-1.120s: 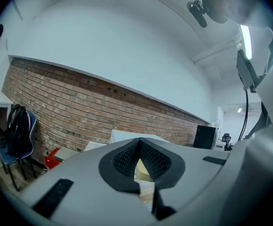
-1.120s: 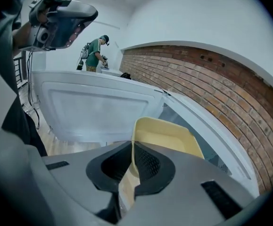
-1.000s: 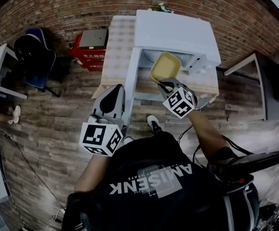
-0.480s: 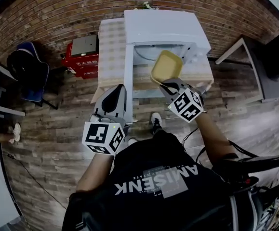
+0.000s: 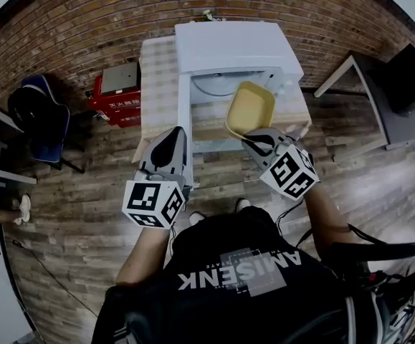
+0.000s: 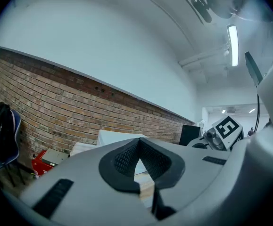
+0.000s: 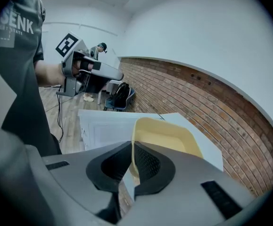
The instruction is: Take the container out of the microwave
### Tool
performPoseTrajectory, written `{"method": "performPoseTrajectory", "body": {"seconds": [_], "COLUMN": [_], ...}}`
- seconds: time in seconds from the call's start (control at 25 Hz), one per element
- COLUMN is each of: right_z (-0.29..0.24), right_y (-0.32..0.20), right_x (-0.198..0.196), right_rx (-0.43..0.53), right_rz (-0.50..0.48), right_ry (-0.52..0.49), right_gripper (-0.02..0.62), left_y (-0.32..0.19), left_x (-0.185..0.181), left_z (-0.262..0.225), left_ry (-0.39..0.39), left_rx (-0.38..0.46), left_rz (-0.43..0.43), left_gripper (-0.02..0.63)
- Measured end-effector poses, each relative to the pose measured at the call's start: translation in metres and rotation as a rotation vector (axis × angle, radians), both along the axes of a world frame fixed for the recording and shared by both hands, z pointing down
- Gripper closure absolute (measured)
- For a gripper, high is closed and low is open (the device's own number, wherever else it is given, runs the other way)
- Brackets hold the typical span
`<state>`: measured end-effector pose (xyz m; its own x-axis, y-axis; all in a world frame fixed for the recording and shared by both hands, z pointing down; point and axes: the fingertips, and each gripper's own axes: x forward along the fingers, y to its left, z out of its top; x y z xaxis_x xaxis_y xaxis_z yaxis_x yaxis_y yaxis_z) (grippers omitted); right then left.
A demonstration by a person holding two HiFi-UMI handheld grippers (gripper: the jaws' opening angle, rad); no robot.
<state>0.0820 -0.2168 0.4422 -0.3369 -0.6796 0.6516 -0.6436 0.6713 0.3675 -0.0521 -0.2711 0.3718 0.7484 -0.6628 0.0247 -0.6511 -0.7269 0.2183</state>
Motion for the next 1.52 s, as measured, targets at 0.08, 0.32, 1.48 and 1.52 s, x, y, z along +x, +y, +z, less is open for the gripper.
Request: {"method": "performPoseTrajectory", "body": {"seconds": [0.08,0.32,1.48,1.52], "right_z": [-0.008,-0.03,-0.064,-0.064], "right_y": [0.003,0.019,0.035,0.035], "right_x": [0.004,0.033,0.081,0.081], "right_rx": [0.009,0.036,0.082,0.079], "right_rz": [-0.012,-0.049,-0.102,-0.105], "right_ry": [-0.006,0.007,-0.049,-0.048], "right_gripper": [0.546,0.546,0.546,0.546], "left_y": [0.0,0.004,0.026,0.026], "left_x": [0.007,0.042,0.102,0.102], "left_z": [0.0,-0.011,-0.027,-0.027], "left_ry": [-0.003,-0.008,-0.008,-0.008], "left_rx": [-0.004,0.006,0.01,0.011], "left_rz": [-0.006,-0.022,-0.067,-0.069], "left_gripper": [0.595,0.595,0.595,0.595]}}
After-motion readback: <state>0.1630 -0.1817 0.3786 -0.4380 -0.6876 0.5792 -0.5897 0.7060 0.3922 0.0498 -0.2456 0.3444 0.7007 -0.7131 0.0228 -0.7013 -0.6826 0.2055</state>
